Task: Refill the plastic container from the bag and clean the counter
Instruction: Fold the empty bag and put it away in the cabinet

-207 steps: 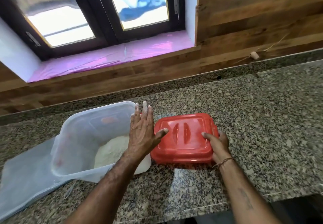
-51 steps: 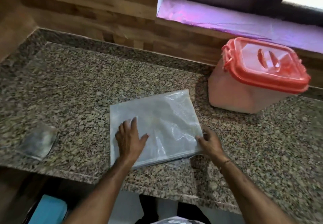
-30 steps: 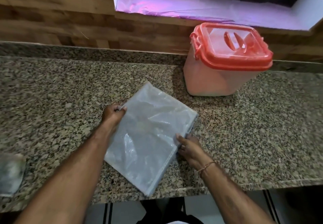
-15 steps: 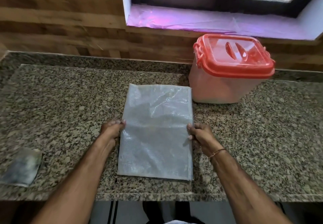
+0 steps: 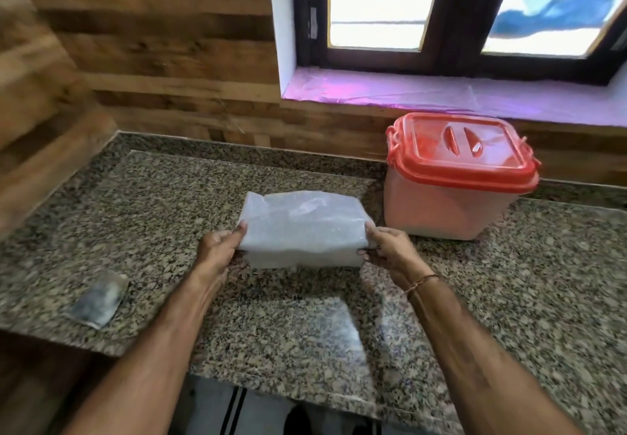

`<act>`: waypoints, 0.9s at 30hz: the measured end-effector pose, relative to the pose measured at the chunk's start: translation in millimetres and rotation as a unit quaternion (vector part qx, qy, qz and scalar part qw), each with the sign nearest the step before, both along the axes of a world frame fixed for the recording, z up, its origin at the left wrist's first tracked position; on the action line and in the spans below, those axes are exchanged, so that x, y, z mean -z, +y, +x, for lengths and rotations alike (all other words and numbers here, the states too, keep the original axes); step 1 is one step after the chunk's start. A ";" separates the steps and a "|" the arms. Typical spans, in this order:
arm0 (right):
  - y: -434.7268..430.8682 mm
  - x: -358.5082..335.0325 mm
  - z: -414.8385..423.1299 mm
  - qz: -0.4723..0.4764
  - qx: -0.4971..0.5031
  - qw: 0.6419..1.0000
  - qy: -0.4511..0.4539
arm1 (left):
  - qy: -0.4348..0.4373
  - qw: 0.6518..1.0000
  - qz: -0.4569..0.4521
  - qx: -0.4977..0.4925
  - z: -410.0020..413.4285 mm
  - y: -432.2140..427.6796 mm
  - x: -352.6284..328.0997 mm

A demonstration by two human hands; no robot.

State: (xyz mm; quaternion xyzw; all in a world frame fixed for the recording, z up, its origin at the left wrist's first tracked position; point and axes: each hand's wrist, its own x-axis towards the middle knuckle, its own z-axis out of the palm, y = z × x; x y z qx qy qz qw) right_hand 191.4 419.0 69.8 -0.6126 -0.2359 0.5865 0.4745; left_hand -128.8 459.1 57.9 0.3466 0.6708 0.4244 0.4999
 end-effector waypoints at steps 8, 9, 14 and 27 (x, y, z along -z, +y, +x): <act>-61.0 71.9 17.3 -0.072 -0.141 0.976 -0.151 | 0.200 0.977 -0.040 0.061 0.3 -122.3 61.8; -68.3 82.1 17.2 -0.086 -0.163 0.964 -0.190 | 0.224 0.971 -0.055 0.061 1.7 -134.9 72.1; -89.0 98.2 9.7 -0.066 -0.186 0.905 -0.378 | 0.401 0.911 -0.076 0.066 22.4 -158.9 89.5; -86.4 120.1 6.9 -0.110 -0.051 0.918 -0.376 | 0.552 0.731 -0.083 0.393 41.7 -109.7 111.7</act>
